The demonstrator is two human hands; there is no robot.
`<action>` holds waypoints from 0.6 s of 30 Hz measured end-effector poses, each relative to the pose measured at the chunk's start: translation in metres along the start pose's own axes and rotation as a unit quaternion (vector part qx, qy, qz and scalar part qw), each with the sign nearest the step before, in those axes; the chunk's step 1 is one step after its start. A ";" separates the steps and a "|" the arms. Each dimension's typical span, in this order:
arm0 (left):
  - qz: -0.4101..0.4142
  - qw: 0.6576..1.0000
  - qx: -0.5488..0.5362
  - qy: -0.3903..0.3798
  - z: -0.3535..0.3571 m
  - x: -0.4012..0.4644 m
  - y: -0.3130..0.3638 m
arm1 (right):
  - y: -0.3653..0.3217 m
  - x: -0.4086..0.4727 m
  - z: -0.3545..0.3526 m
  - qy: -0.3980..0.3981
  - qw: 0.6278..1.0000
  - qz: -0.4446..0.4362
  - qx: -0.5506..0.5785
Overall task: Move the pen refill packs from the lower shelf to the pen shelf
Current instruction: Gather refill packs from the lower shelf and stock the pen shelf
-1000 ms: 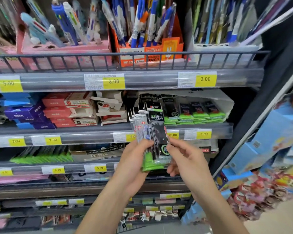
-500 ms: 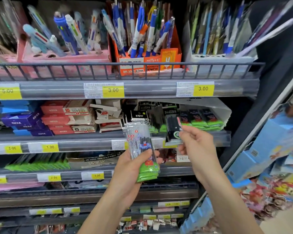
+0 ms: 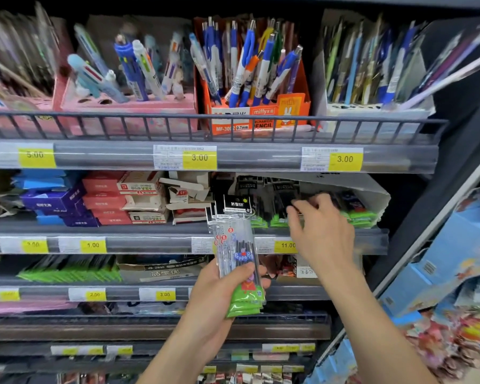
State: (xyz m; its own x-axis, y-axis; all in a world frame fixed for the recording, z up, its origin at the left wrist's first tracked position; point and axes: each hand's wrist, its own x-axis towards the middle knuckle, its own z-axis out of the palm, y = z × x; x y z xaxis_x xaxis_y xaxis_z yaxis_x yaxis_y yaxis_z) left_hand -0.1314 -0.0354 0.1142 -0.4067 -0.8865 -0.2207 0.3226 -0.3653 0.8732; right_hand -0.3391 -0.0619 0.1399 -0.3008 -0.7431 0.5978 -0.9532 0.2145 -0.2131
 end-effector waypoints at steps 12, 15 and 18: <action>-0.017 1.000 0.008 -0.010 0.006 0.006 -0.008 | 0.024 0.008 0.006 -0.101 0.990 -0.090 -0.025; -0.016 1.000 0.013 -0.008 0.007 0.007 -0.008 | 0.027 0.010 0.005 -0.118 0.990 -0.081 -0.006; -0.017 1.000 0.021 -0.005 0.008 0.007 -0.009 | 0.029 0.010 0.007 -0.155 0.985 -0.072 -0.019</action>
State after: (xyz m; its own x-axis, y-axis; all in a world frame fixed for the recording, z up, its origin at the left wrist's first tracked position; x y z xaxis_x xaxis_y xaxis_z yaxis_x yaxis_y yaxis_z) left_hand -0.1437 -0.0363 0.1080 -0.4256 -0.8707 -0.2464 0.2721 -0.3828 0.8828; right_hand -0.3691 -0.0679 0.1343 -0.1449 -0.9242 0.3532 -0.9875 0.1127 -0.1101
